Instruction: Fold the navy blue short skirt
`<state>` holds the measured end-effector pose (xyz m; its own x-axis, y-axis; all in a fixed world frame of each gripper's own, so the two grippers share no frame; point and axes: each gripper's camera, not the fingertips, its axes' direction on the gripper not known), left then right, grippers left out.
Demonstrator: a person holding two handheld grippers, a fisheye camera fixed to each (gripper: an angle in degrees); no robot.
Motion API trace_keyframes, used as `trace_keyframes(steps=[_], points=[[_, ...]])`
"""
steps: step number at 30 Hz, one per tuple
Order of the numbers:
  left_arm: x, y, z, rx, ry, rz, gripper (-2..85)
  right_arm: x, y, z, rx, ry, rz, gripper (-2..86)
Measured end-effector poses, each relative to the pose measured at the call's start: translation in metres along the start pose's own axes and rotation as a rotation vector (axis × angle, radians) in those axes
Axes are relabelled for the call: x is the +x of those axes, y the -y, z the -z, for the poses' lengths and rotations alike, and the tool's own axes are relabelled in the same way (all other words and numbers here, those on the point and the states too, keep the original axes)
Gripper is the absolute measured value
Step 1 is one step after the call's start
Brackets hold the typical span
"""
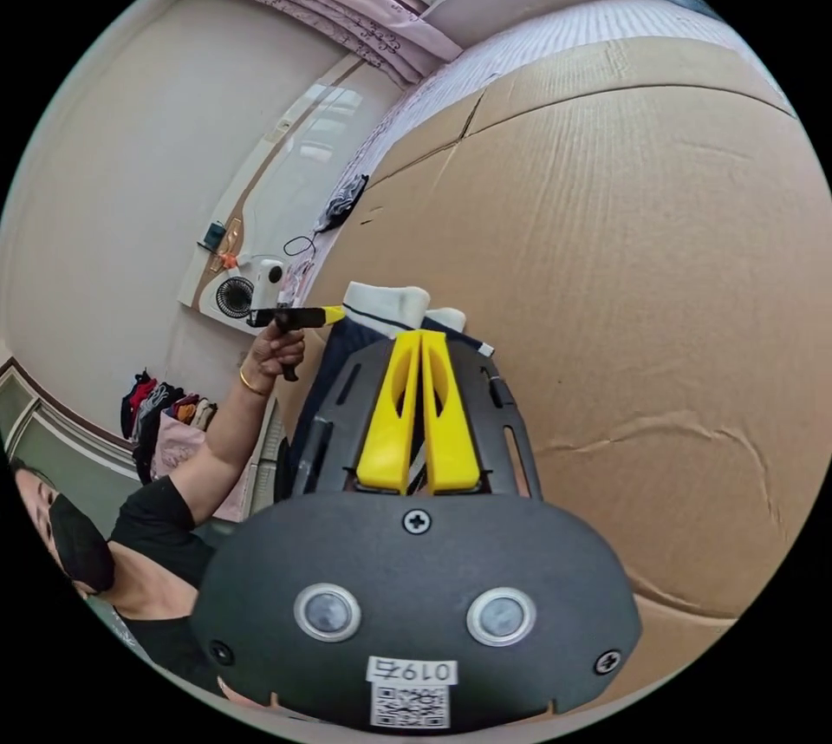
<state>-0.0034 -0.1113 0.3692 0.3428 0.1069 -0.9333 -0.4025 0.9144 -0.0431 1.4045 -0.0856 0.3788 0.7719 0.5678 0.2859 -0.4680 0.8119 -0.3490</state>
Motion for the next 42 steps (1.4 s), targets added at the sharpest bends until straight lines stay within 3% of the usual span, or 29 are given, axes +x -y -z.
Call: trace_keyframes(steps=[6,9,13,15,18,27,33,42], points=[[0.029,0.021,0.008,0.018,-0.027,0.008,7.5,0.007,-0.010,0.067,0.098,0.038,-0.038,4.0],[0.050,0.029,0.031,0.111,-0.011,-0.002,8.4,0.017,-0.028,0.086,0.064,0.027,-0.088,5.9],[0.140,0.061,0.036,0.133,-0.003,-0.294,8.2,0.018,-0.077,0.096,0.055,0.064,-0.131,6.3],[0.218,0.098,0.003,0.040,0.046,-0.499,8.7,0.016,-0.096,0.099,0.101,0.112,-0.153,7.0],[0.290,0.152,-0.063,-0.154,0.126,-0.606,10.3,0.005,-0.104,0.084,0.054,0.073,-0.153,9.3],[0.343,0.288,-0.192,-0.591,0.207,-0.439,13.1,-0.021,-0.119,0.076,-0.003,0.025,-0.100,8.6],[0.383,0.317,-0.235,-0.743,0.256,-0.461,12.7,-0.035,-0.128,0.080,0.019,-0.003,-0.079,6.6],[0.434,0.355,-0.251,-0.783,0.263,-0.491,8.8,-0.048,-0.132,0.083,0.037,0.009,-0.081,1.4]])
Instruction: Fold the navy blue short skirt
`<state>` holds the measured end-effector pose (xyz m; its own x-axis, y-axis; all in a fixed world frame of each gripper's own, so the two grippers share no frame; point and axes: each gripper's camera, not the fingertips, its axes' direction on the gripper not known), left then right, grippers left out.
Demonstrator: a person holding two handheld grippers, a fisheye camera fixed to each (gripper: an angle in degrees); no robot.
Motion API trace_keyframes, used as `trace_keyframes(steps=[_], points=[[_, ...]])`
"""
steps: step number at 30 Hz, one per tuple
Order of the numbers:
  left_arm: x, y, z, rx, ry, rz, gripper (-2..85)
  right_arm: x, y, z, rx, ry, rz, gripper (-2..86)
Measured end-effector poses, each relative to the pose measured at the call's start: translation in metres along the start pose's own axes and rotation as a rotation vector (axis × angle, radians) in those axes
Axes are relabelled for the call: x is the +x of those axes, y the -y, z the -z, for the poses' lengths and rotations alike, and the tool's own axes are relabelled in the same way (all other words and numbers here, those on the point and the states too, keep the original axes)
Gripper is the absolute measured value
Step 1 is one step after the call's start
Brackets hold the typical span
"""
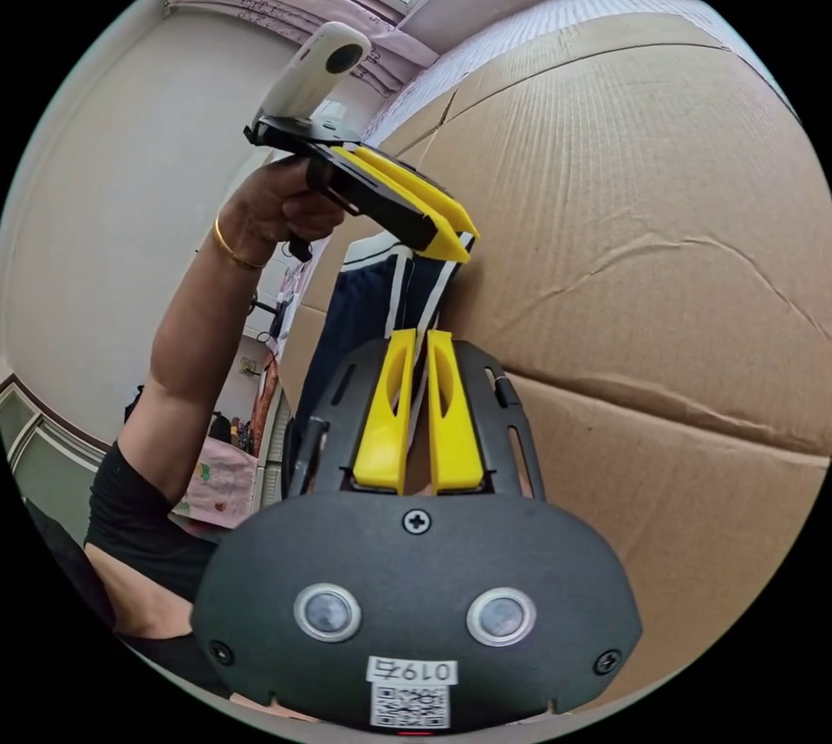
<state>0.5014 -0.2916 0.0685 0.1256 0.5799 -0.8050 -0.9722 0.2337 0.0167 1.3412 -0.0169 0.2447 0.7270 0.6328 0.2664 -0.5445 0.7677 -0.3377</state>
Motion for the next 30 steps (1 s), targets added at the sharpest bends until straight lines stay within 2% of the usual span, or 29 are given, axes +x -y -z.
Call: trace_keyframes(steps=[9,14,20,26,30], points=[[0.006,0.022,0.044,0.078,0.075,0.030,2.1,-0.008,-0.009,-0.001,-0.007,-0.032,-0.020,0.1],[0.004,0.029,0.059,0.100,0.016,0.031,2.8,-0.013,-0.013,0.000,-0.002,-0.025,-0.021,0.1],[-0.004,0.037,0.070,0.050,-0.015,0.055,8.0,-0.021,-0.016,0.001,-0.004,-0.028,-0.010,0.1],[0.010,0.050,0.073,-0.003,0.022,-0.028,3.6,-0.024,-0.019,0.002,-0.003,-0.021,-0.014,0.0],[0.011,0.049,0.089,0.030,0.001,-0.036,2.0,-0.032,-0.022,0.005,0.010,-0.048,-0.007,-0.2]])
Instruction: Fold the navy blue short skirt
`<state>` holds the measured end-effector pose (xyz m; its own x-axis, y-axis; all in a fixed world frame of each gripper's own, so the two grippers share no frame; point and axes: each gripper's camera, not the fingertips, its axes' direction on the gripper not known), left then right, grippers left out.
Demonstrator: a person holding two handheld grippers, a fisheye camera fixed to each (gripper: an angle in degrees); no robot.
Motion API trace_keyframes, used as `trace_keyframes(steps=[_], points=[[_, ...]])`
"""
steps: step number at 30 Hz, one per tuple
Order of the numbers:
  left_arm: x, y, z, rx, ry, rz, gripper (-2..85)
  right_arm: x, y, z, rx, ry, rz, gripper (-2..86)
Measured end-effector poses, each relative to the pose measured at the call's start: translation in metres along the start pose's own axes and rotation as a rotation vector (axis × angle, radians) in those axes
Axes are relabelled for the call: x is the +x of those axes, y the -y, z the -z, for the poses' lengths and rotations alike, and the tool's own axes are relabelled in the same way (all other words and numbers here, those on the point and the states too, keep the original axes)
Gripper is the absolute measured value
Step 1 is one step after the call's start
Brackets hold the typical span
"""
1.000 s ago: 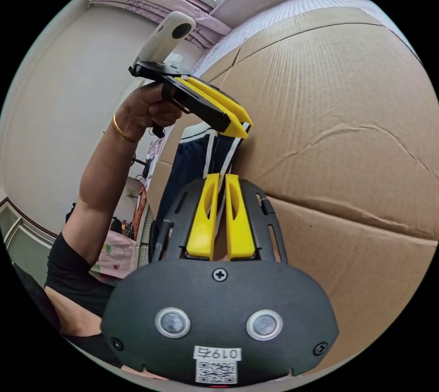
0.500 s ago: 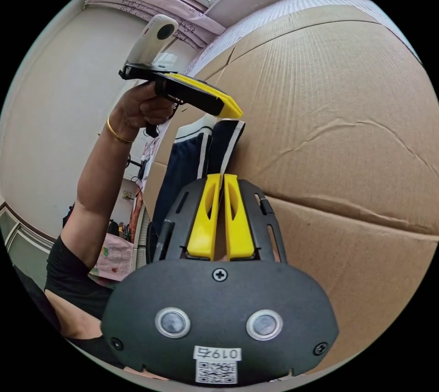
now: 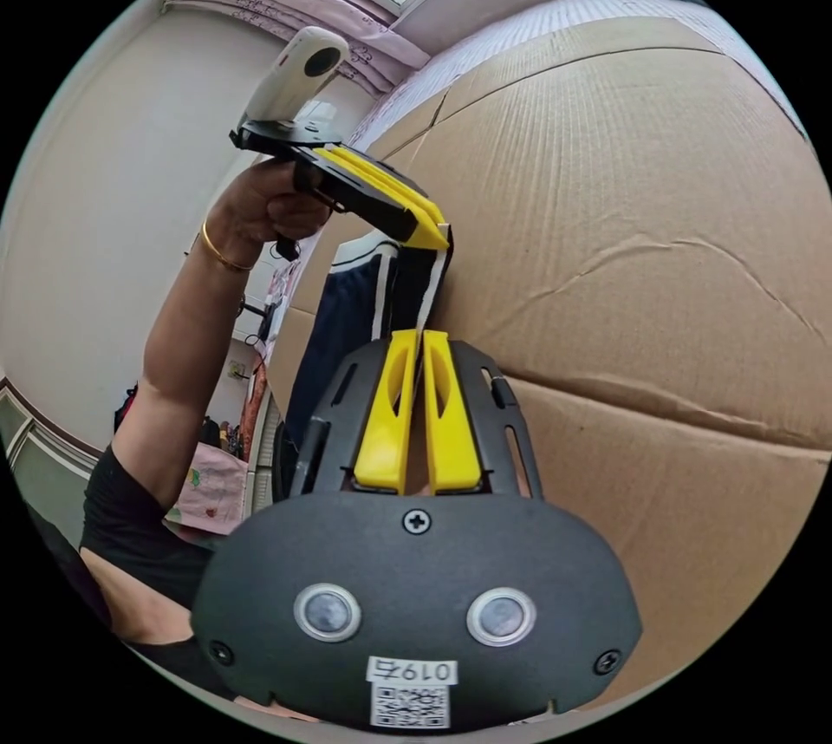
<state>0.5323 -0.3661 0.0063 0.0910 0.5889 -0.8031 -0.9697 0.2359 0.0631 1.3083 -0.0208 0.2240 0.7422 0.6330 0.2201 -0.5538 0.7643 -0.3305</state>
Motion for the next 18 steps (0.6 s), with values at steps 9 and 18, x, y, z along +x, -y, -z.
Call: trace_keyframes(steps=[9,18], points=[[-0.010,-0.004,-0.003,0.019,0.039,0.061,1.0,0.000,-0.005,-0.005,-0.008,-0.012,-0.040,2.3],[-0.015,-0.019,0.006,0.058,0.017,0.066,0.9,-0.011,-0.036,0.005,-0.057,0.043,-0.015,5.9]])
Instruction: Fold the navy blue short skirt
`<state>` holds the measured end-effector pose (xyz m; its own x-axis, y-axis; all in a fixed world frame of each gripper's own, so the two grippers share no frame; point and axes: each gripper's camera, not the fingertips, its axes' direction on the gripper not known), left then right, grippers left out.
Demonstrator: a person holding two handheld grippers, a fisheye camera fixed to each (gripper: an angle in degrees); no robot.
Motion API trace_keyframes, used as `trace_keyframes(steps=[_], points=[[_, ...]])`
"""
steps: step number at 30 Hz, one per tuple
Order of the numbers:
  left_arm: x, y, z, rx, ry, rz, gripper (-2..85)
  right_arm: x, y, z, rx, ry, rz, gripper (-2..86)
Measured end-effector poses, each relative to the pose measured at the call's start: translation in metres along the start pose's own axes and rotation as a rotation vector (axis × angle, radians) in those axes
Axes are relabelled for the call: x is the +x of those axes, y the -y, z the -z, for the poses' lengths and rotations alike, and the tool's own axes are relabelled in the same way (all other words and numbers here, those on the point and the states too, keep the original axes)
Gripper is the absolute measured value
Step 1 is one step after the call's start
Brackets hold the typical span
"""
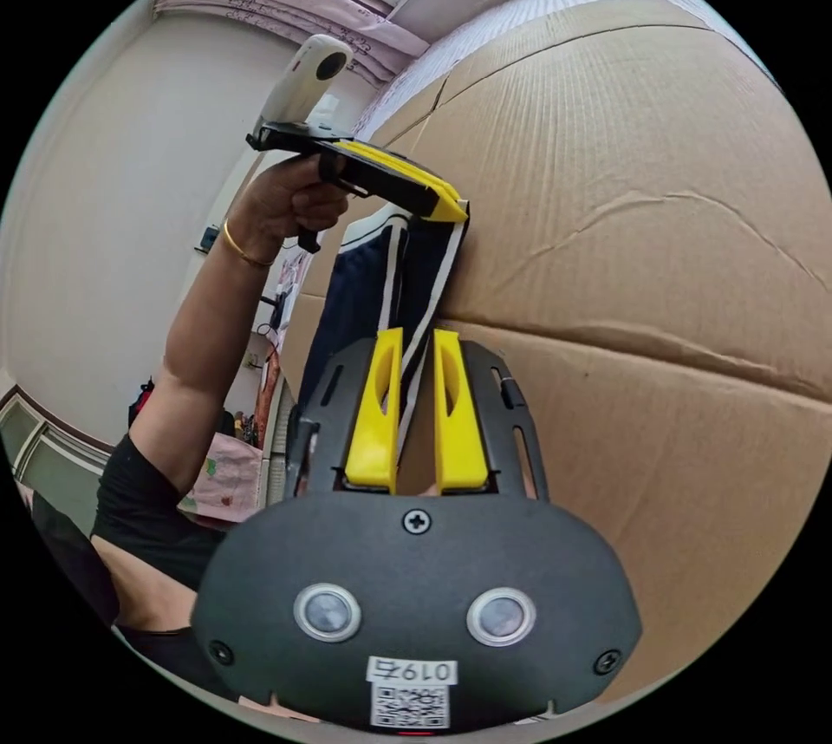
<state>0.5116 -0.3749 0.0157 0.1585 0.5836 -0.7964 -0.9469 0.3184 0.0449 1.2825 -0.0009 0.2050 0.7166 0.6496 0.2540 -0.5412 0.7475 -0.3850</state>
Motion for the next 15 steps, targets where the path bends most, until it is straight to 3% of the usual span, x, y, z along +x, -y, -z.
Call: trace_keyframes(steps=[7,15], points=[[0.000,-0.016,0.009,0.025,-0.006,0.001,0.9,-0.016,-0.020,-0.006,-0.026,-0.018,0.042,-0.1],[0.001,-0.034,0.012,0.042,0.076,-0.004,0.8,-0.019,-0.027,-0.012,-0.011,-0.035,0.029,0.3]])
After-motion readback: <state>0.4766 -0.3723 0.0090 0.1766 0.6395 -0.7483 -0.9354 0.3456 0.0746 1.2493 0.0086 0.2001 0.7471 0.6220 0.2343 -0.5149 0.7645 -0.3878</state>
